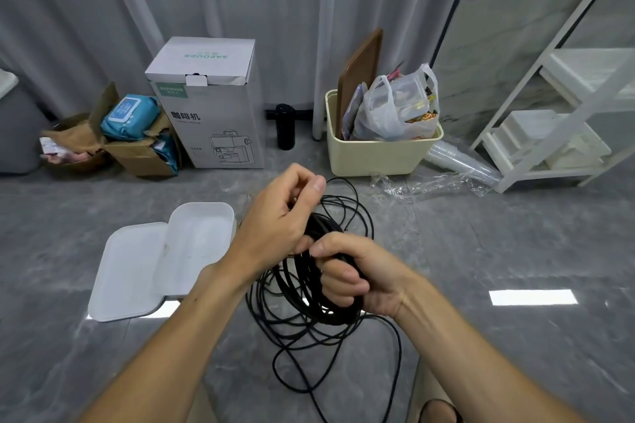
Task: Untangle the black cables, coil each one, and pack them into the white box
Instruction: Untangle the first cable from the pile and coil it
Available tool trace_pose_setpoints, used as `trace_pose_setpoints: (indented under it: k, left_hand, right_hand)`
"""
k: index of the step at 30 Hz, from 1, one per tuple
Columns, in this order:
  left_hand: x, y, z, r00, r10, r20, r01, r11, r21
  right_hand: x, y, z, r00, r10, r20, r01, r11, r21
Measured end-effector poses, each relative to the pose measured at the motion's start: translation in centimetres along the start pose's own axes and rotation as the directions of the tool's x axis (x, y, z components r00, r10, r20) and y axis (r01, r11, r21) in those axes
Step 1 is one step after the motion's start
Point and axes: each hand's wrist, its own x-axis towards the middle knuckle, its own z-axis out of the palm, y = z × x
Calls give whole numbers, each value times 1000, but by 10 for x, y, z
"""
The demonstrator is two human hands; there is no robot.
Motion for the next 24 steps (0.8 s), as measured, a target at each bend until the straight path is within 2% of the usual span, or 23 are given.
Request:
trace_pose_setpoints:
  k: [2,5,9,12,15,17,22,24]
  left_hand:
    - [-3,-3,5,999,38,28,-38,999,5]
    - [-7,-11,11,988,154,19,-155,978,137]
    - [-7,-14,16,966,259,6,-257,954,153]
    - [-7,-14,12,959,283,-13,-280,954,108]
    - [-11,-9,1,973,196,121,-203,978,48]
    - [-11,-8,-3,976,125,177,-130,991,20]
    - [-3,-5,3,984,-82,160,93,994,-65]
    - [0,-5,5,991,-100,93,103,994,-24]
  right_hand:
    - [4,-1,-5,999,-46,24,41,985,166]
    - [5,0,-14,989,-94,116,50,942,331]
    - [3,1,-18,981,-123,152,55,919,391]
    - [1,-2,-19,970,-152,188,62,909,413]
    - [-2,-6,-20,947,-194,254,51,876,479]
    - [-7,-8,-19,947,-207,247,60,866,496]
    - [-10,-6,-20,946,-213,242,74,874,480]
    - [-7,-6,-18,948,-199,248,59,877,478]
